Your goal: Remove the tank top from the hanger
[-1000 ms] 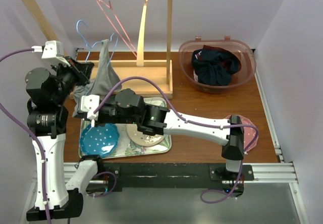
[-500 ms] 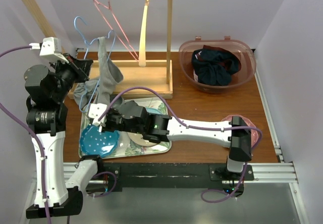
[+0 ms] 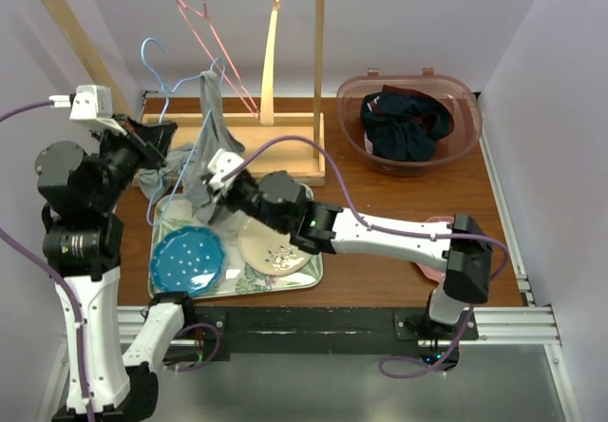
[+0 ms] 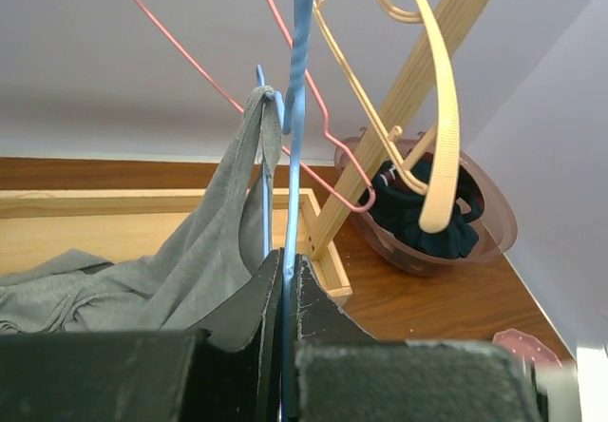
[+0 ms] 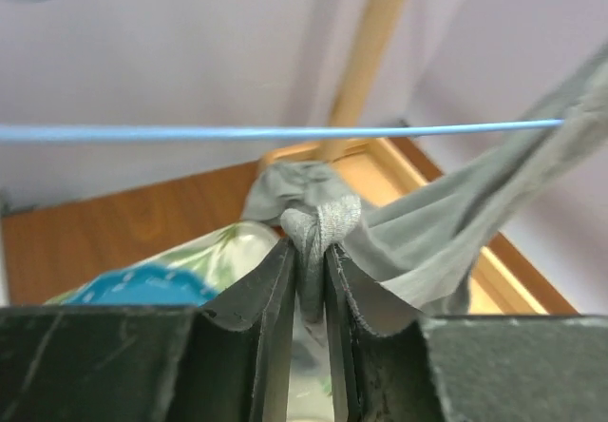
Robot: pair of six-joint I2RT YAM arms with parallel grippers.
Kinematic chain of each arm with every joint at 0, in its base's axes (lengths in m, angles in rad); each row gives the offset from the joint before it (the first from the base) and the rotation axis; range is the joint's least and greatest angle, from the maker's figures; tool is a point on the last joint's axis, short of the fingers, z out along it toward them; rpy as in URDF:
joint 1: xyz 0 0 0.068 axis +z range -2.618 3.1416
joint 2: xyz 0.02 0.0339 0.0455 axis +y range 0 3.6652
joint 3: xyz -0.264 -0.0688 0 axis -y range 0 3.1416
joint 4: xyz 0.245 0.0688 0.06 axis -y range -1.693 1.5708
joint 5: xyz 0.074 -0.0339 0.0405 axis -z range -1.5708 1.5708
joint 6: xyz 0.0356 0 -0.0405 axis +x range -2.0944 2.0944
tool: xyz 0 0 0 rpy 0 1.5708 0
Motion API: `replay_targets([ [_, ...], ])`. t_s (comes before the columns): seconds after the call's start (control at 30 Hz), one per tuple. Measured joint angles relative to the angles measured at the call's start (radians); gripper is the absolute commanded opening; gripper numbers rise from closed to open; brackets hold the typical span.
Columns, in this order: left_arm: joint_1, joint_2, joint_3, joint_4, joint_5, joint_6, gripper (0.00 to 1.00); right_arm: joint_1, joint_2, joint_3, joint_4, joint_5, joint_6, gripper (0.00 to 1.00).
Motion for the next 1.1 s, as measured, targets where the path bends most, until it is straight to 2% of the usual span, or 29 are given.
replay_targets([
  [0.1,0.0,-0.047,-0.018,-0.011,0.014,0.0,0.0,-0.058,-0.007,-0.002,0.05,0.01,0.022,0.5],
  [0.13,0.0,-0.062,-0.023,-0.013,0.017,0.0,0.0,-0.076,-0.007,-0.002,0.064,0.012,0.026,0.63],
  [0.33,0.0,-0.123,-0.033,-0.02,0.023,0.0,0.0,-0.11,-0.007,-0.028,0.128,0.037,0.04,0.82],
  [0.7,0.0,-0.163,-0.055,-0.04,0.027,-0.001,0.0,-0.107,0.096,-0.077,0.283,0.151,0.097,0.91],
  [1.1,0.0,-0.2,-0.082,-0.04,0.058,-0.005,0.0,-0.11,0.316,-0.077,0.546,0.308,0.117,0.93],
])
